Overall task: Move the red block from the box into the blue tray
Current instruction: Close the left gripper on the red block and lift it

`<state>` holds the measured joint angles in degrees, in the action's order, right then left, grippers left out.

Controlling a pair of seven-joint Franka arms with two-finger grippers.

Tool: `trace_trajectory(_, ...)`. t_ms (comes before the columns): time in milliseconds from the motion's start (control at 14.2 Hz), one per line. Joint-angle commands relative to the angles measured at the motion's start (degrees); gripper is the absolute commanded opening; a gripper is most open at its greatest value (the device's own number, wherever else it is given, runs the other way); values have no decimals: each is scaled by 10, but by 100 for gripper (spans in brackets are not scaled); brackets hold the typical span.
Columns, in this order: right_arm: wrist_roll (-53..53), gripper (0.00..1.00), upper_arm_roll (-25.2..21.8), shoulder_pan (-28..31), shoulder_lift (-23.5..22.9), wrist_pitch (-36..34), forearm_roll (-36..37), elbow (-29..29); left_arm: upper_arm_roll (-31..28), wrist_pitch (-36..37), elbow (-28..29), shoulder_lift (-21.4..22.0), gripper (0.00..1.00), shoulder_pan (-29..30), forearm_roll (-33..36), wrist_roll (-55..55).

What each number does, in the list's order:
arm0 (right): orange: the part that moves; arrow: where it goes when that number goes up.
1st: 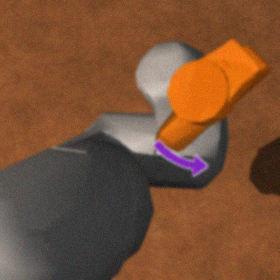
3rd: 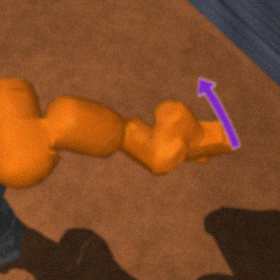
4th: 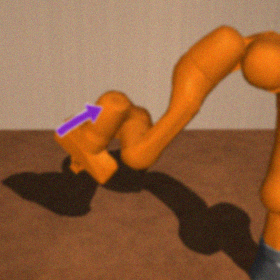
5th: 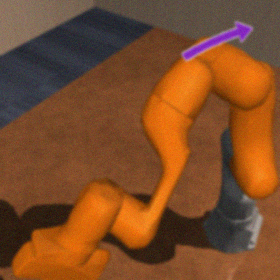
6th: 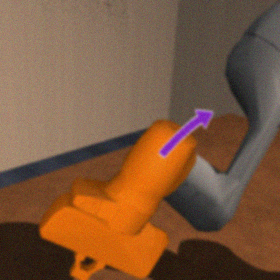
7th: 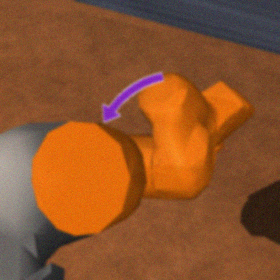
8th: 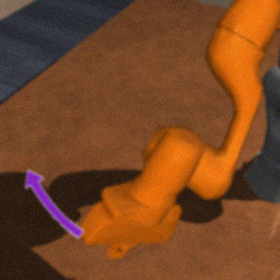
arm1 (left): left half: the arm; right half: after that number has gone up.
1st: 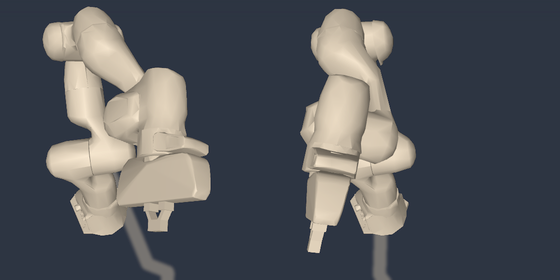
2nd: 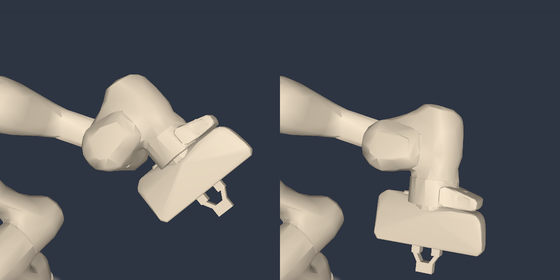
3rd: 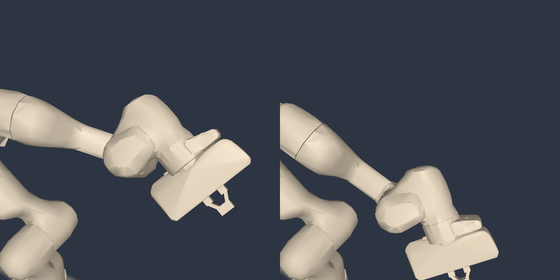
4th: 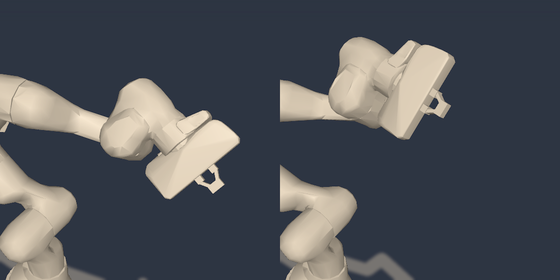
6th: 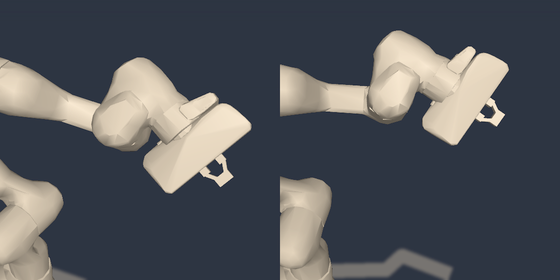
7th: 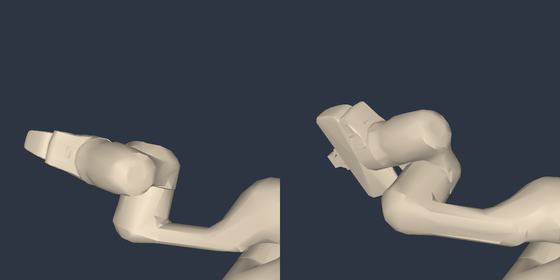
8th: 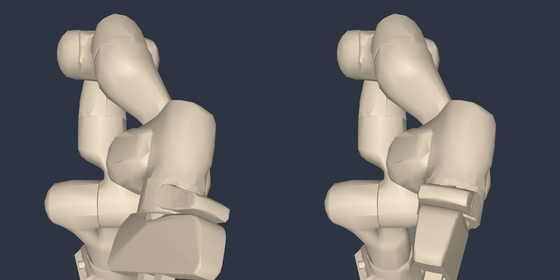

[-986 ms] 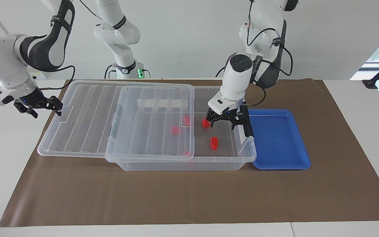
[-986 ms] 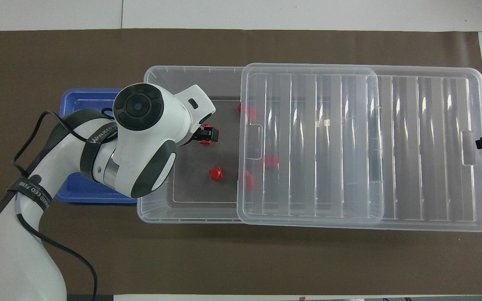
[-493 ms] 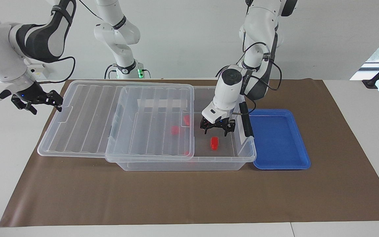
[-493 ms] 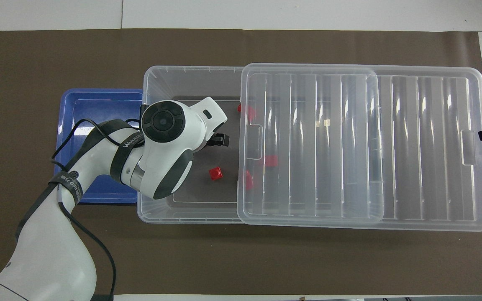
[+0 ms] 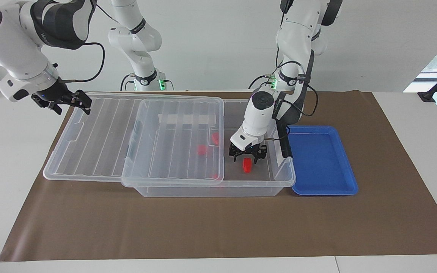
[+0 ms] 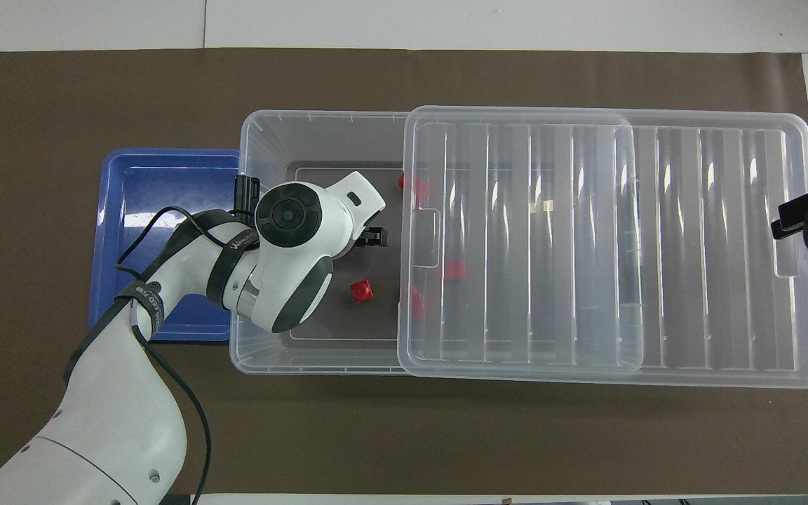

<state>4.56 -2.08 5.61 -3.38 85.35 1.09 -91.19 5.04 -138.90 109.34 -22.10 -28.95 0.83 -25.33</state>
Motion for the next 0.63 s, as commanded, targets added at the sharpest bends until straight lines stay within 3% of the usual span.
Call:
trace_trajectory(0, -25, 100, 17, 7, -3, -5, -5, 3, -4, -25, 16, 9, 0, 2, 13, -17)
trace_trajectory(211, -25, 100, 20, 6, -2, -3, -5, 2, -6, -17, 18, 24, 0, 8, 13, -22)
trace_trajectory(563, -25, 100, 24, 6, -1, -3, -3, 1, -5, 102, 17, 119, 0, 29, 13, -24)
